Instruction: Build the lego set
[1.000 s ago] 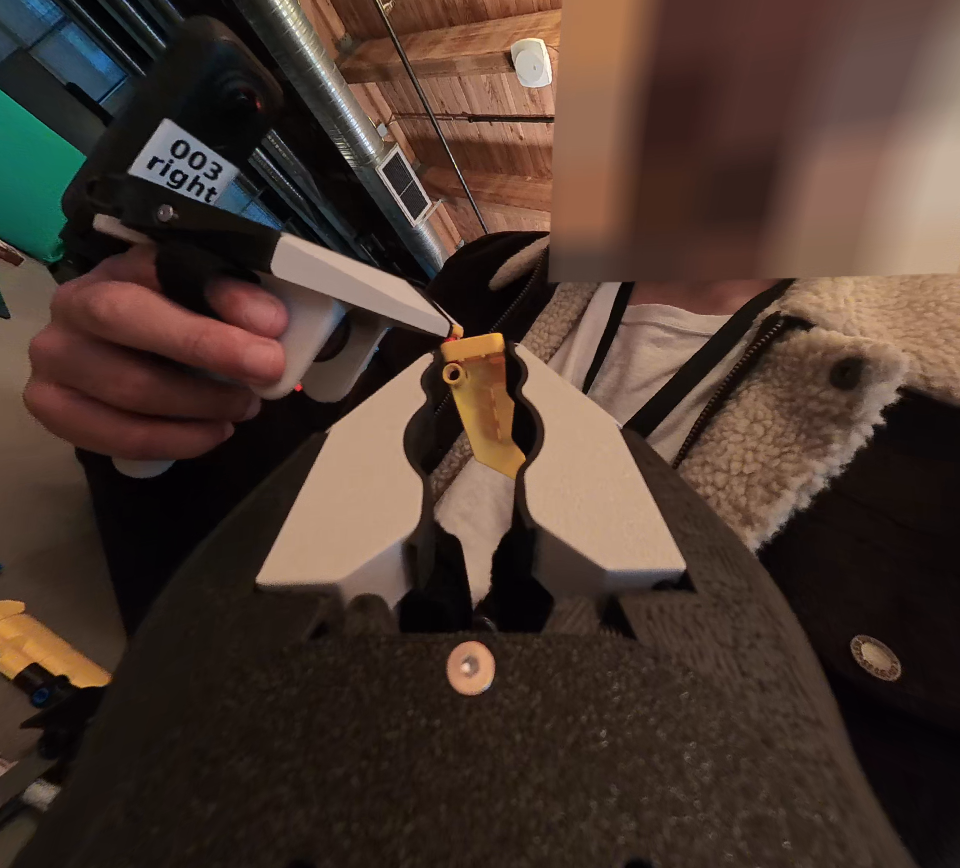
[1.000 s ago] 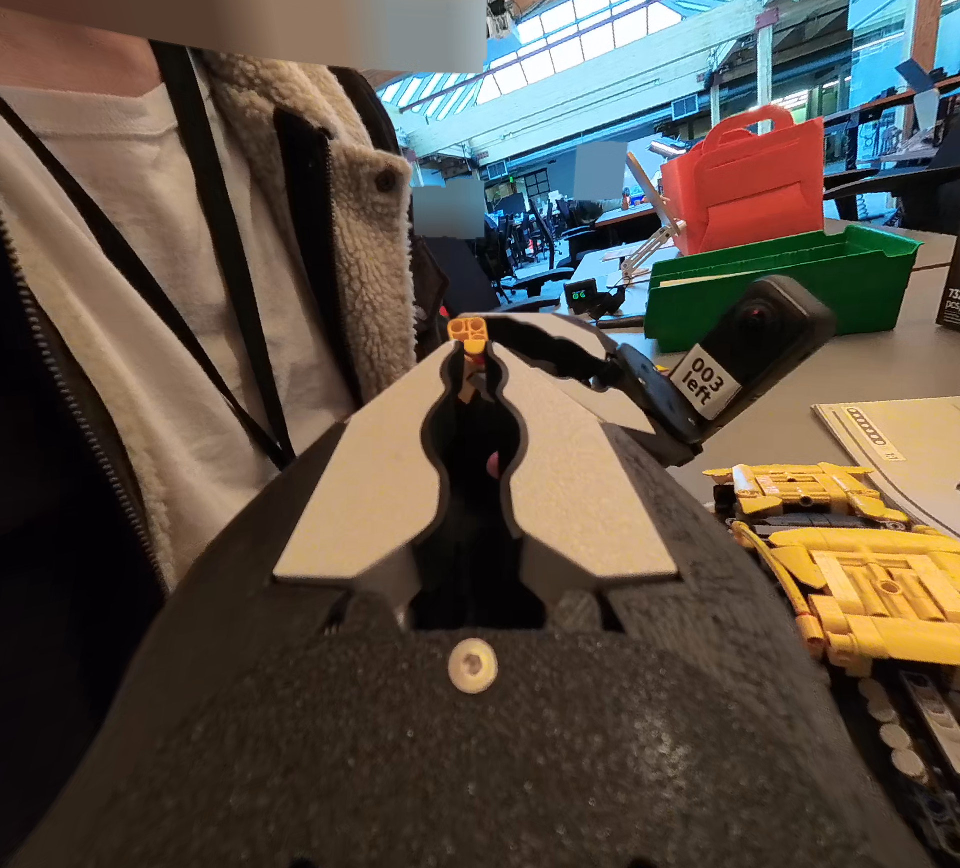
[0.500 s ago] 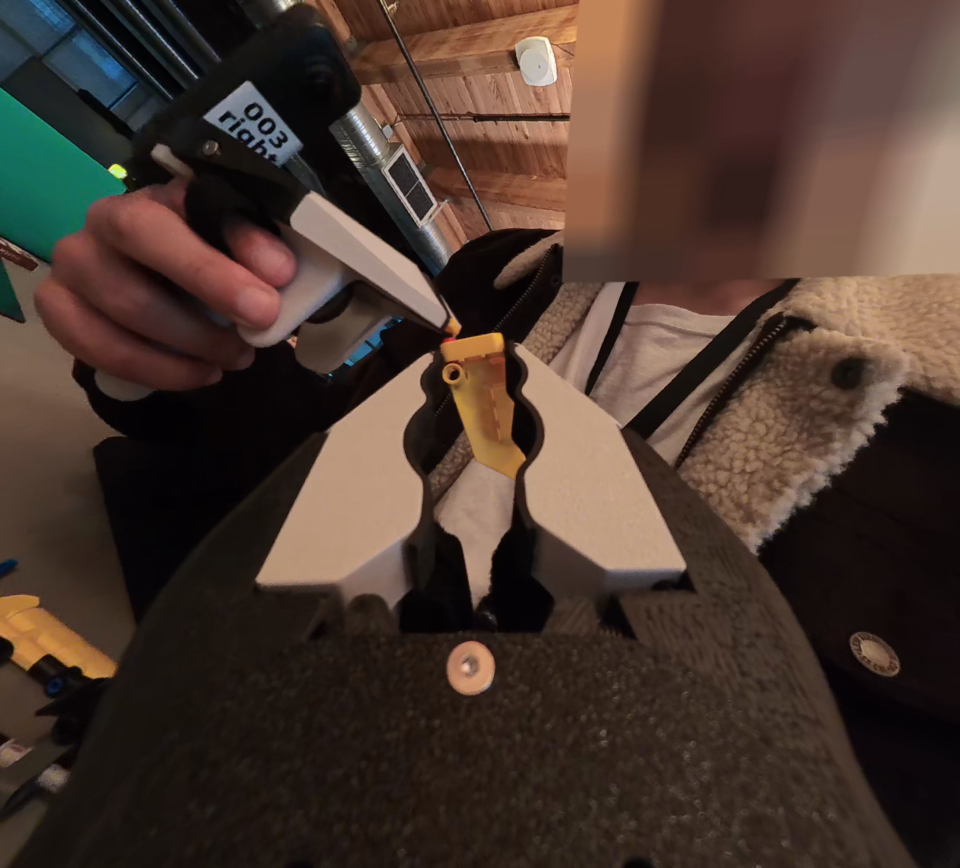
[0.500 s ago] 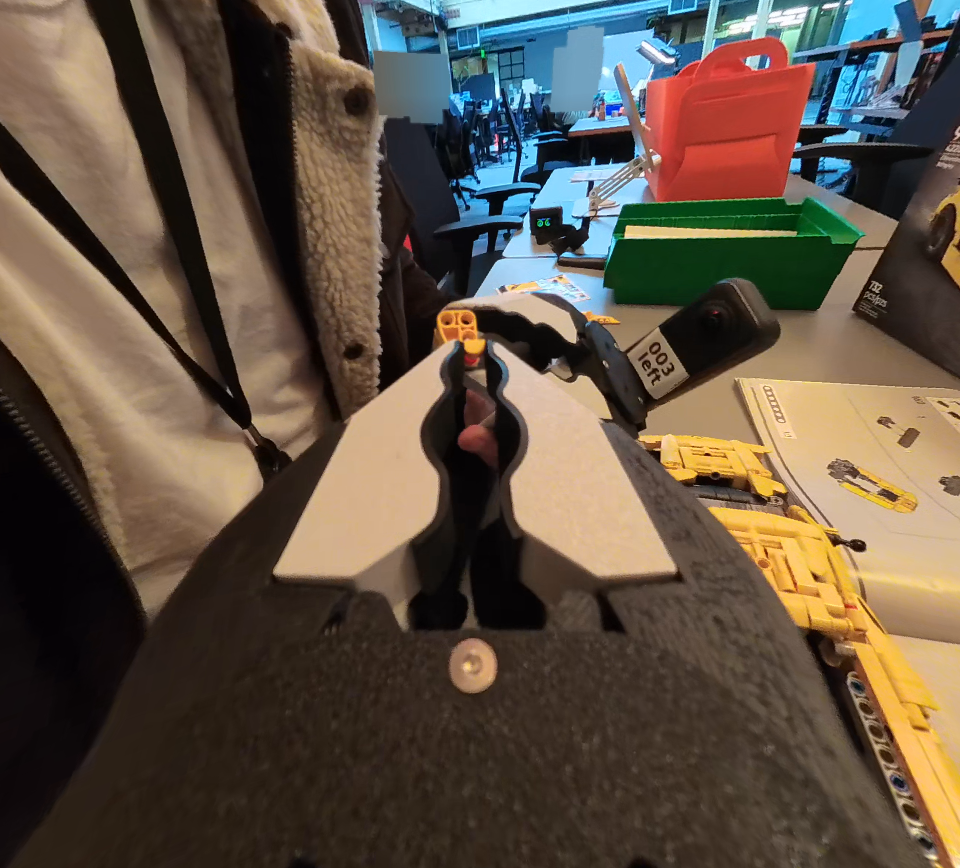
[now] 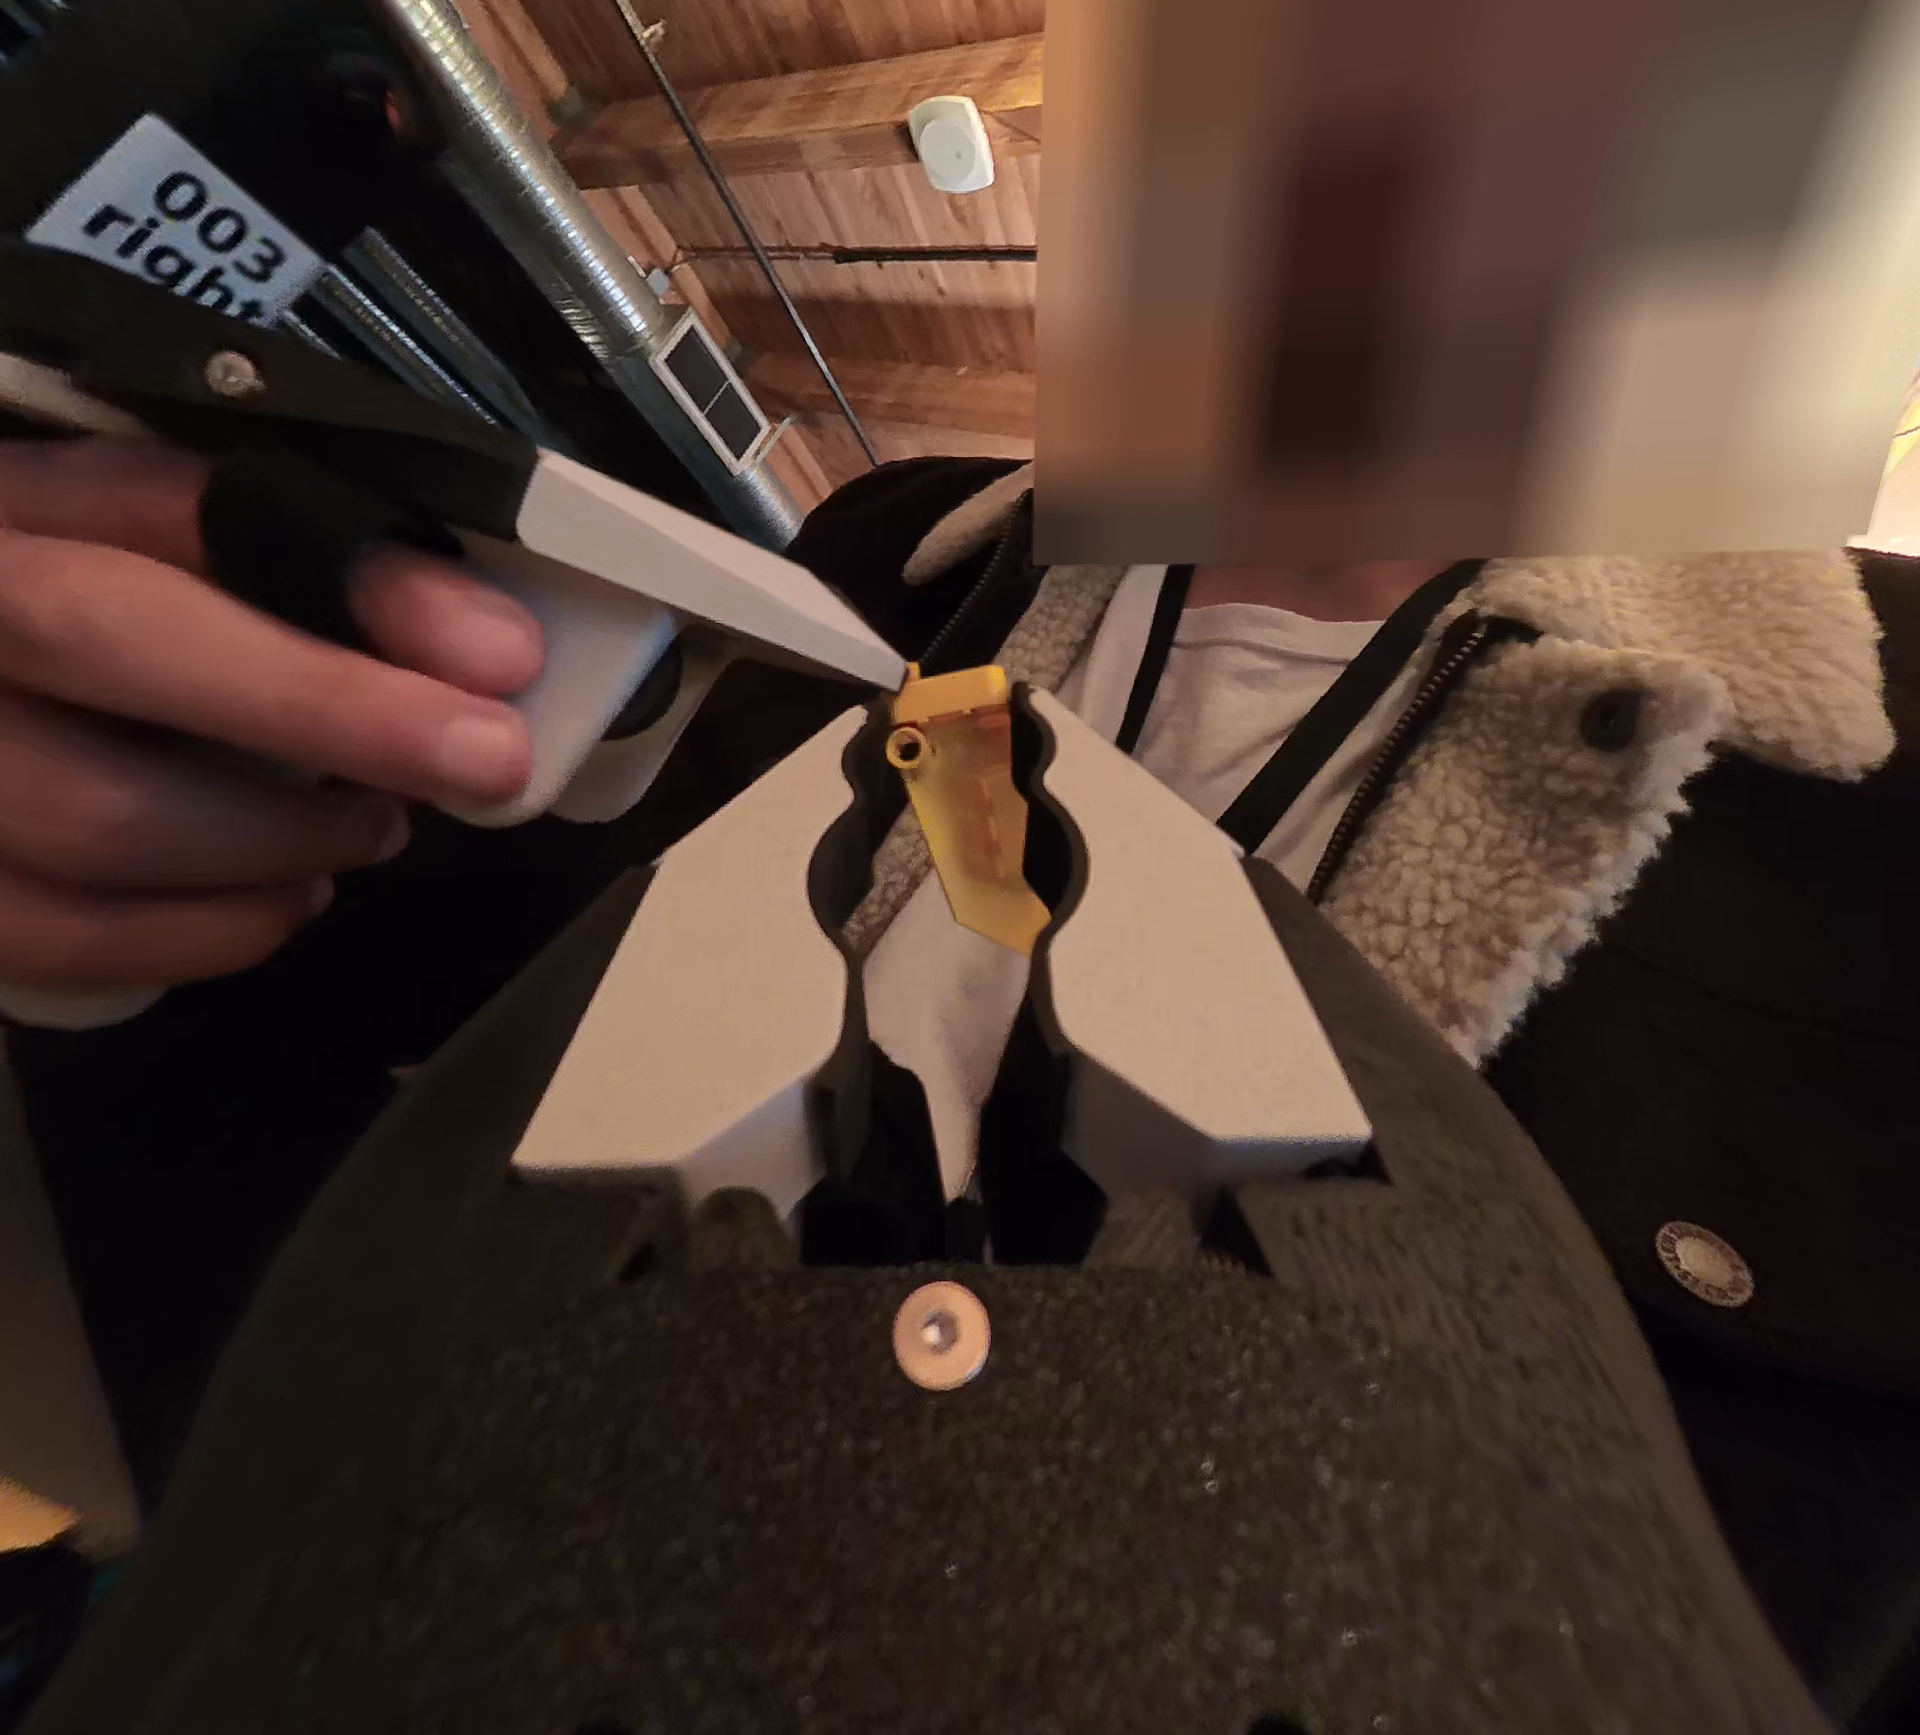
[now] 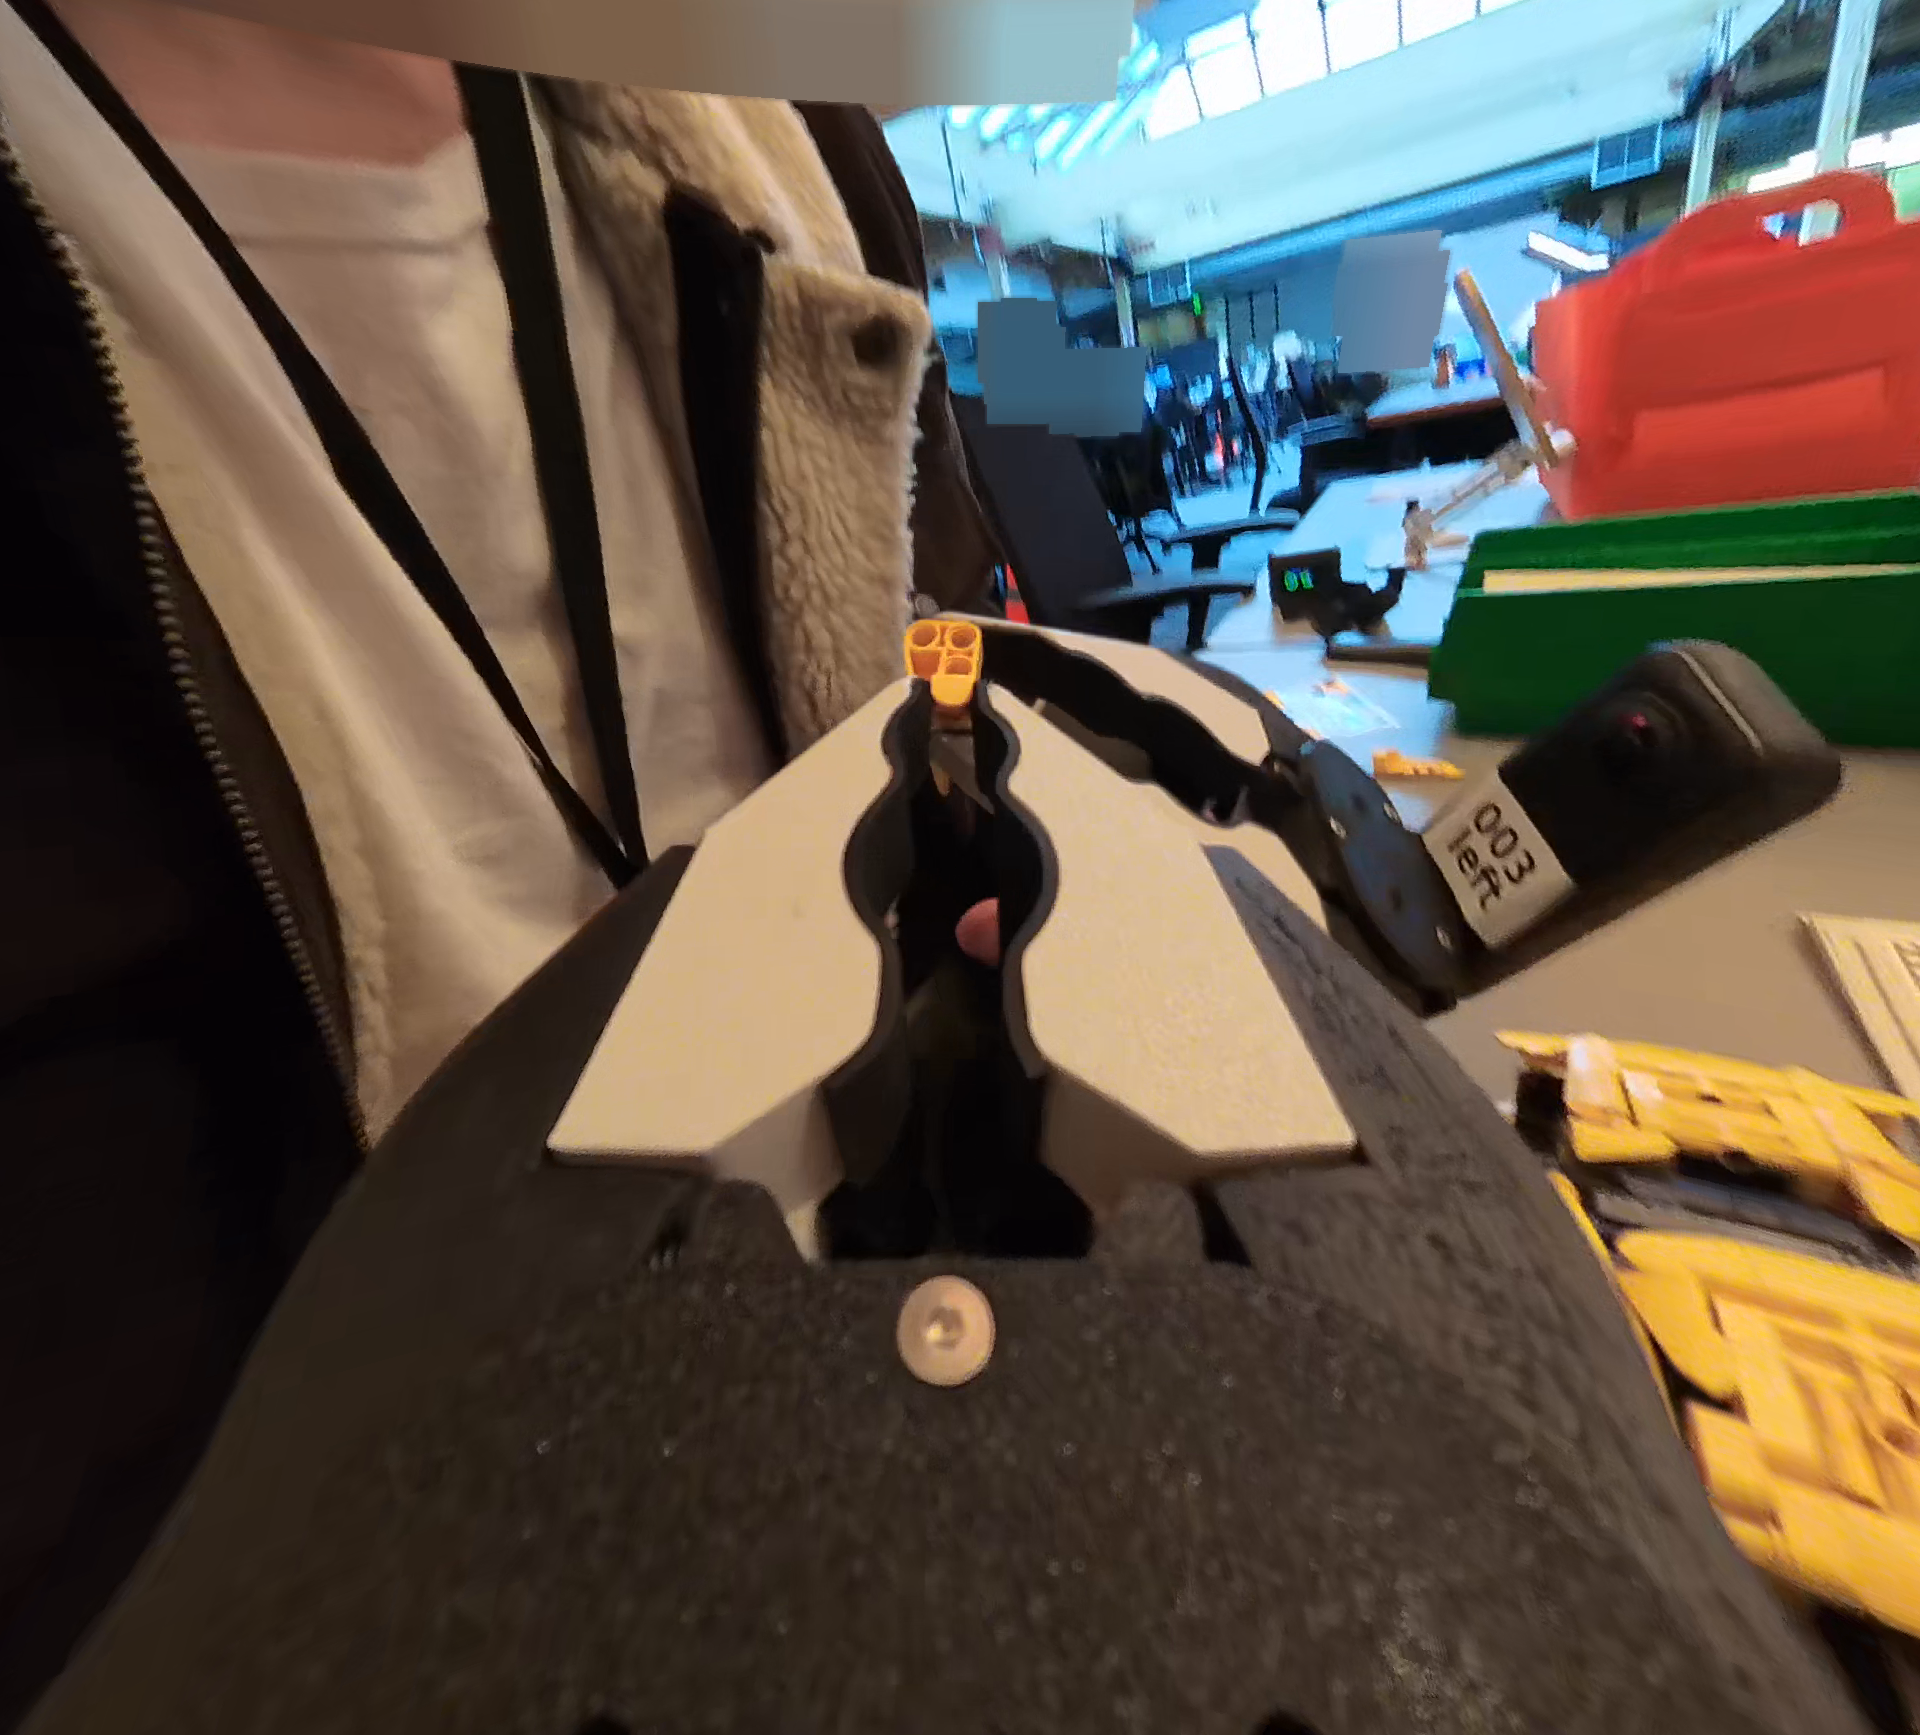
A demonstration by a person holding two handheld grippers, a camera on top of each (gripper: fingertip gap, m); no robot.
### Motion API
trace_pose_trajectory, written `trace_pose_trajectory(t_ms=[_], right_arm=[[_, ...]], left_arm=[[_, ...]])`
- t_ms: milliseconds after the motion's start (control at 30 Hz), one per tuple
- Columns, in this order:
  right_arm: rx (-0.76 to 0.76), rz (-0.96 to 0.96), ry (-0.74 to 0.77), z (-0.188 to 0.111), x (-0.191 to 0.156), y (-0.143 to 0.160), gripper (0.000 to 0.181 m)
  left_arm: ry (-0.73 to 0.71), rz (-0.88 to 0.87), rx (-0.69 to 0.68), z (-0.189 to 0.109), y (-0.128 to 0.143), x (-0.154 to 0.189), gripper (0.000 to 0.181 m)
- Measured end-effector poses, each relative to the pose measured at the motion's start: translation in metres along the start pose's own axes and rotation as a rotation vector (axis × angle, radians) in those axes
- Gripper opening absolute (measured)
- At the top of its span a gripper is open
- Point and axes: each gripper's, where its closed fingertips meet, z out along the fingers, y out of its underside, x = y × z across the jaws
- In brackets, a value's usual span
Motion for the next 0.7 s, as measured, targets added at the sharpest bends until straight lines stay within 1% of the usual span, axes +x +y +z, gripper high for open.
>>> trace_pose_trajectory(t_ms=[100,267,400,700], right_arm=[[0.02,0.002,0.01,0.002,0.002,-0.002,0.007],[-0.051,0.032,0.05,-0.002,0.008,-0.003,0.008],[-0.1,0.018,0.069,-0.001,0.009,-0.003,0.008],[-0.128,0.001,0.083,-0.001,0.01,-0.003,0.008]], left_arm=[[0.02,-0.007,0.019,-0.001,-0.002,0.002,0.022],[0.001,0.008,0.042,-0.003,-0.007,0.0,0.022],[0.005,0.014,0.048,-0.003,-0.008,0.002,0.022],[-0.003,0.014,0.044,-0.003,-0.007,0.001,0.022]])
